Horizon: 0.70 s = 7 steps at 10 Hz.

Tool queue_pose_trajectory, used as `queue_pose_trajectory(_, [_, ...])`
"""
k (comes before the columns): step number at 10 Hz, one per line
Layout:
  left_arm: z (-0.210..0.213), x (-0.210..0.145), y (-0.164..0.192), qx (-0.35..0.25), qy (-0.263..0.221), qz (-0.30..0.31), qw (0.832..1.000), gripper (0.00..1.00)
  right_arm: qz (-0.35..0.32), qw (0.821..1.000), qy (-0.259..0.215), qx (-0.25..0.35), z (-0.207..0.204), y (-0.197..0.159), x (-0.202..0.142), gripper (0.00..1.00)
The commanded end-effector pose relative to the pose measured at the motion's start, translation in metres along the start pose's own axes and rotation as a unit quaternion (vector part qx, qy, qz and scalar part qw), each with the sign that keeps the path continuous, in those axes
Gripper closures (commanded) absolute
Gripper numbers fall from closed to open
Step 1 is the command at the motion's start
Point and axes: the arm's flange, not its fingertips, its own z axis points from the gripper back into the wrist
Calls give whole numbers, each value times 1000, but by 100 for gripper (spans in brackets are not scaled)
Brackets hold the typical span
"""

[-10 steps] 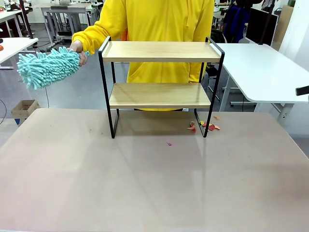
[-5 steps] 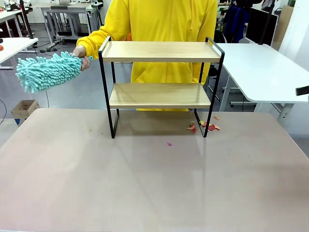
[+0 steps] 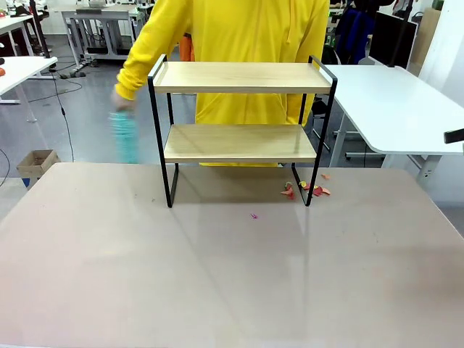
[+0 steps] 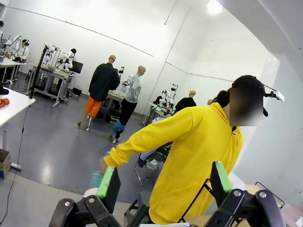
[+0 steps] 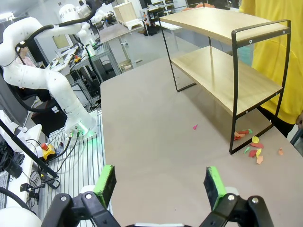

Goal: Clean the shelf.
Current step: Hand the Duster back to the human.

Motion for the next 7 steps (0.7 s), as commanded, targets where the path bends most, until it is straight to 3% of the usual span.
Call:
queue_pose_trajectory(1, [1,-1,-2,4,-3,0,1000,0,7,1000,2,2,2,2,-1,0])
queue_pose_trajectory(7, [1,-1,-2,4,-3,0,1000,0,7,1000,2,2,2,2,-1,0])
